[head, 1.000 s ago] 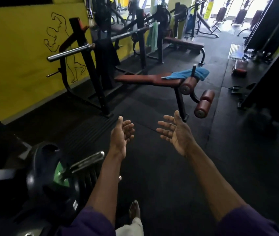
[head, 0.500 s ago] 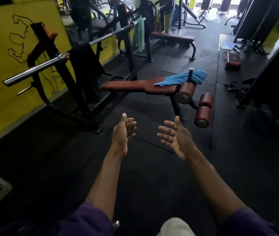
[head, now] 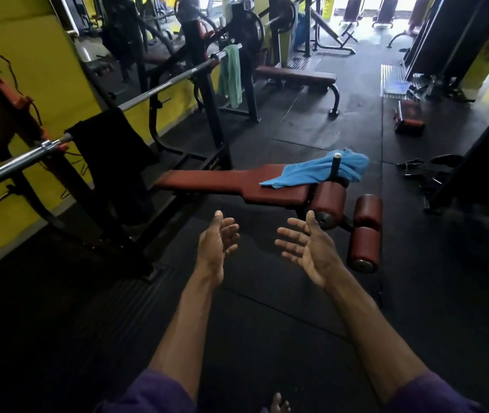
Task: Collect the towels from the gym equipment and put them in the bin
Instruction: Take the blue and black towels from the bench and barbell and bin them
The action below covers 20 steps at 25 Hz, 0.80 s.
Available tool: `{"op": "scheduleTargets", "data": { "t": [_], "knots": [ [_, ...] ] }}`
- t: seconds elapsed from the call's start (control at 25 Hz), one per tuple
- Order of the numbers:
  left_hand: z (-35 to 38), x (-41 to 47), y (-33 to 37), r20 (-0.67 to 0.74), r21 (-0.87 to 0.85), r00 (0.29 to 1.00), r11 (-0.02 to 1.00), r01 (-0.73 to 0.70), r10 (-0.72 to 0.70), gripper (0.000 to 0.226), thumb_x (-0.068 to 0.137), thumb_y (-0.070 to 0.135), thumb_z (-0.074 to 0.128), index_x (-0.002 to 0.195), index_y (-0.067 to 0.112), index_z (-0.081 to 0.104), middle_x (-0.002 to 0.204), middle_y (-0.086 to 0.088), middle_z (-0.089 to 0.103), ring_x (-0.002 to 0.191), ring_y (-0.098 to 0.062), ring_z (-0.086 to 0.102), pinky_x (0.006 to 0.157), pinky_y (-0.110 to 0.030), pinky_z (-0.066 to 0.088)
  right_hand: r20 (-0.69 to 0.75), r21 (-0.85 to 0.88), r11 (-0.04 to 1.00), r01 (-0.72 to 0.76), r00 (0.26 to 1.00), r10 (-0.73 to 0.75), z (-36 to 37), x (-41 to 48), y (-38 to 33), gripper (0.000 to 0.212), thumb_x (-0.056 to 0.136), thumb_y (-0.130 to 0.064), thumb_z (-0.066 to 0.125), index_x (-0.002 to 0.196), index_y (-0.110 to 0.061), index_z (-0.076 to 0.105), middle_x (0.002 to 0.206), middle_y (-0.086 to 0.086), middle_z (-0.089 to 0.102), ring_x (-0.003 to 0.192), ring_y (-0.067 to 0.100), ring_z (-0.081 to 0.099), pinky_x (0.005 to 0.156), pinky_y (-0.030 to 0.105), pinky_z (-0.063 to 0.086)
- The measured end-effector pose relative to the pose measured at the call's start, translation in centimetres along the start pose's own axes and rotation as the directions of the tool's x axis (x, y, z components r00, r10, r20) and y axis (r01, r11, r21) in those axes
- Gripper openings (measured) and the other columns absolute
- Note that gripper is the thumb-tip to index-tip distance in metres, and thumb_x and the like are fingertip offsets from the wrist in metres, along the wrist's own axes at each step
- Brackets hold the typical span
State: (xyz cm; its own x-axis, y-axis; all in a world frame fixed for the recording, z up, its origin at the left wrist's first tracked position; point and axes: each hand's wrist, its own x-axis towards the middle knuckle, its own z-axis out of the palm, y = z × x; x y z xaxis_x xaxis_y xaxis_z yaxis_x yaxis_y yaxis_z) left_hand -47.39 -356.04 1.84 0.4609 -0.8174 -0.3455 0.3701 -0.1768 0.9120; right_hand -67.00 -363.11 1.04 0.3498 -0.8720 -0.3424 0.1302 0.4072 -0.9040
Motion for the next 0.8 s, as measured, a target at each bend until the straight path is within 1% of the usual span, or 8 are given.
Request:
{"op": "scheduleTargets", "data": {
  "t": [0.16,0.32,0.48,0.56,0.64,0.72,0.8],
  "knots": [
    [3.3,6.8,2.0,-0.001,-0.006,1.000,1.000,0.007,-0.007,0.049,0.096,0.054,0.044,0.110,0.013,0.068,0.113,-0.012,0.072,0.101,-0.023,0.066,0.087,-0.039,0.048,-0.001,-0.020,1.000,-0.022,1.000,0.022,-0.4,7.1,-3.1,0.063,0.091,-0.072,0.041,0.124,-0.023,0.061,0.115,0.006,0.074,0.099,0.025,0.074,0.080,0.040,0.054],
    [5.8,15.3,3.8,0.000,-0.015,1.000,0.999,0.031,-0.031,0.049,0.097,0.053,0.045,0.111,0.012,0.068,0.113,-0.011,0.072,0.099,-0.023,0.066,0.081,-0.035,0.049,-0.020,-0.035,0.999,-0.033,0.999,0.033,-0.5,15.0,-5.3,0.062,0.091,-0.073,0.039,0.122,-0.025,0.062,0.113,0.004,0.075,0.097,0.023,0.075,0.080,0.040,0.054],
    [8.0,24.9,6.2,0.017,-0.025,1.000,1.000,0.016,-0.016,0.045,0.097,0.051,0.046,0.108,0.014,0.068,0.113,-0.011,0.072,0.097,-0.022,0.066,0.080,-0.035,0.049,-0.034,-0.061,0.998,-0.030,0.999,0.028,0.1,23.9,-7.6,0.059,0.094,-0.071,0.036,0.123,-0.026,0.061,0.117,0.004,0.073,0.100,0.024,0.073,0.084,0.042,0.055],
    [8.9,30.4,7.8,0.043,-0.008,0.999,1.000,0.011,-0.011,0.043,0.096,0.051,0.046,0.106,0.016,0.069,0.111,-0.009,0.073,0.097,-0.021,0.066,0.081,-0.035,0.049,-0.057,-0.064,0.997,-0.032,0.998,0.029,1.1,28.9,-8.7,0.060,0.095,-0.069,0.035,0.125,-0.024,0.061,0.119,0.006,0.071,0.103,0.025,0.072,0.086,0.043,0.053],
    [9.7,34.9,9.3,0.055,0.020,0.998,0.999,0.034,-0.035,0.042,0.096,0.051,0.047,0.105,0.016,0.069,0.110,-0.008,0.073,0.095,-0.020,0.066,0.084,-0.037,0.049,-0.082,-0.065,0.996,-0.055,0.995,0.049,2.0,32.7,-9.7,0.060,0.096,-0.067,0.036,0.127,-0.022,0.059,0.120,0.006,0.071,0.105,0.026,0.071,0.090,0.045,0.052],
    [10.7,38.8,10.6,0.104,0.033,0.994,0.999,0.034,-0.037,0.041,0.096,0.050,0.047,0.104,0.016,0.069,0.109,-0.007,0.073,0.094,-0.020,0.065,0.085,-0.036,0.049,-0.103,-0.076,0.996,-0.051,0.994,0.043,2.6,36.1,-10.4,0.058,0.096,-0.066,0.036,0.126,-0.022,0.059,0.120,0.006,0.071,0.104,0.026,0.071,0.095,0.047,0.051],
    [11.8,42.2,11.5,0.136,0.048,0.989,0.998,0.045,-0.051,0.039,0.096,0.049,0.048,0.101,0.016,0.069,0.105,-0.006,0.073,0.092,-0.020,0.063,0.080,-0.033,0.047,-0.142,-0.071,0.996,-0.057,0.989,0.046,2.7,39.0,-11.1,0.057,0.096,-0.066,0.038,0.124,-0.022,0.060,0.118,0.006,0.072,0.101,0.025,0.073,0.096,0.047,0.052]
  ]
}}
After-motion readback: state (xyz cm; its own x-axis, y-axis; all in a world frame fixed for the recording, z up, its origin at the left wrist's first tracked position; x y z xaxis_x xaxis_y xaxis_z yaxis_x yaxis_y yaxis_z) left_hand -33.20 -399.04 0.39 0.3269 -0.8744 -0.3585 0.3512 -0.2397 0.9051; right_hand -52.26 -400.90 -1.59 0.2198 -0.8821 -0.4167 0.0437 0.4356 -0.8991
